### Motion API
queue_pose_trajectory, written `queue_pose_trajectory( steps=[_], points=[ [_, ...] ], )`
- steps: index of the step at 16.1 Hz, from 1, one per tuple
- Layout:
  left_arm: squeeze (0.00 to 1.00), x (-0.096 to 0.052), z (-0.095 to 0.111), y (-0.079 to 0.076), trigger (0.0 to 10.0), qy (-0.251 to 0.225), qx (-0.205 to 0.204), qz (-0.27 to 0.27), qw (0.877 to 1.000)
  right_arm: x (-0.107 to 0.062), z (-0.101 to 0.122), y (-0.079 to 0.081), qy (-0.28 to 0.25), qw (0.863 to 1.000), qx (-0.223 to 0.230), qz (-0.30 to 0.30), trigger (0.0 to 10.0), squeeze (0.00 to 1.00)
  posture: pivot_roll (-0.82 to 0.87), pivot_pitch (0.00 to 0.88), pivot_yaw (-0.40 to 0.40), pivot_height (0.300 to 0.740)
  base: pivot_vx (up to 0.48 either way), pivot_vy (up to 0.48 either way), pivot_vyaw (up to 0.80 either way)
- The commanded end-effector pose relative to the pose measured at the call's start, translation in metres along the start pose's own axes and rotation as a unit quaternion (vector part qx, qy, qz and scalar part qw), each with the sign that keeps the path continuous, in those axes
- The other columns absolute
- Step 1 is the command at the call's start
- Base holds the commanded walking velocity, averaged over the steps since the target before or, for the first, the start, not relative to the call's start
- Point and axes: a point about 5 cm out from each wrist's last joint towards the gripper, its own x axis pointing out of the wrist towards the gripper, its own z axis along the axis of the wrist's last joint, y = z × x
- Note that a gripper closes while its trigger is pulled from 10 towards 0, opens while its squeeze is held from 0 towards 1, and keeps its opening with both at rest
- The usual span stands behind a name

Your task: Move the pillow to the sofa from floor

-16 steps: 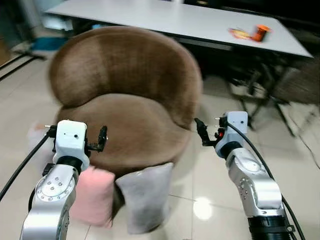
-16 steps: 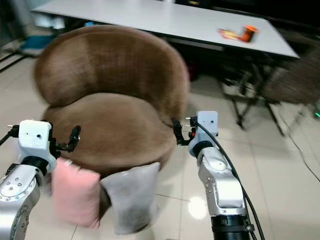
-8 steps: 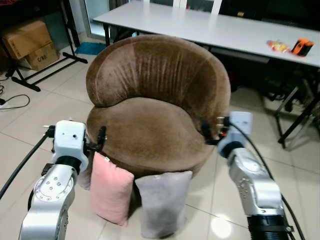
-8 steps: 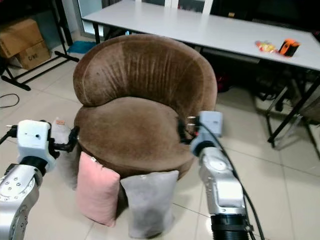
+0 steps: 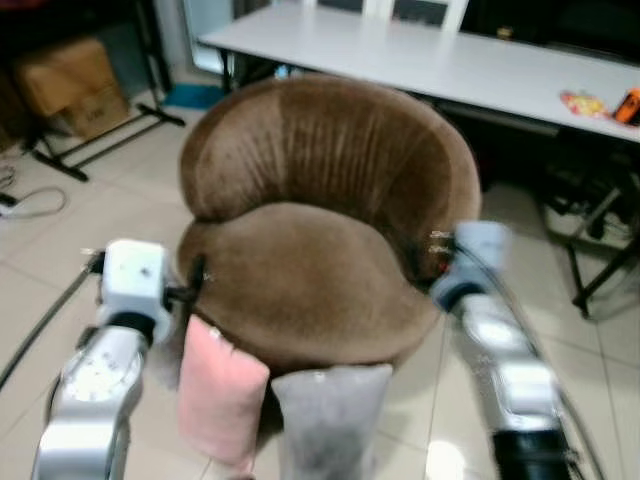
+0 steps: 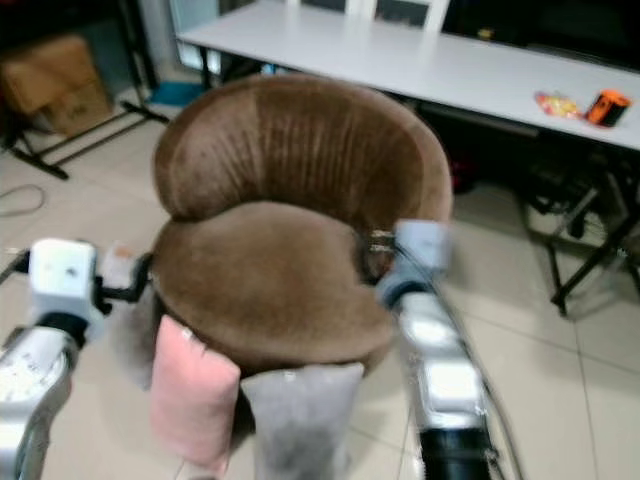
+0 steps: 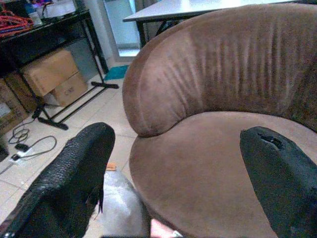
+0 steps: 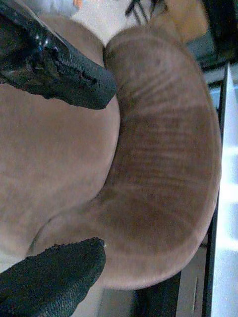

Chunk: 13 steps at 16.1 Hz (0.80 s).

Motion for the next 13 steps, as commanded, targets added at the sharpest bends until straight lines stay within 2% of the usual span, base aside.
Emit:
queue_pose_trajectory(
  steps=[1, 5, 8, 10, 13],
  points=[
    [0.0, 0.0, 0.001, -0.008, 10.0, -0.003, 0.009, -0.009, 1.0, -0.002, 0.0, -0.015, 0.0, 1.0, -0.002, -0.021, 10.0, 0.0, -0.06, 0.0, -0.036, 0.74, 0.0, 0.0, 0.0],
    [0.0, -0.002, 0.002, -0.01, 10.0, -0.014, 0.002, -0.016, 1.0, 0.0, 0.0, -0.009, -0.006, 1.0, -0.028, 0.005, 10.0, 0.0, -0.05, 0.0, -0.037, 0.74, 0.0, 0.0, 0.0],
    [0.0, -0.002, 0.002, -0.008, 10.0, -0.016, 0.022, -0.002, 1.0, 0.001, 0.0, -0.004, -0.008, 0.999, -0.02, 0.024, 10.0, 0.0, -0.05, 0.0, -0.045, 0.74, 0.0, 0.0, 0.8],
    [0.0, -0.001, 0.002, -0.008, 10.0, -0.017, 0.027, -0.002, 0.999, 0.003, -0.001, -0.004, -0.001, 1.0, 0.007, 0.028, 10.0, 0.0, -0.05, 0.0, -0.045, 0.74, 0.0, 0.0, 0.0],
    [0.0, 0.0, 0.0, -0.005, 10.0, -0.012, 0.03, 0.008, 0.999, 0.002, -0.002, -0.007, 0.002, 1.0, 0.019, 0.017, 10.0, 0.0, -0.05, 0.0, -0.043, 0.74, 0.0, 0.0, 0.0]
  ],
)
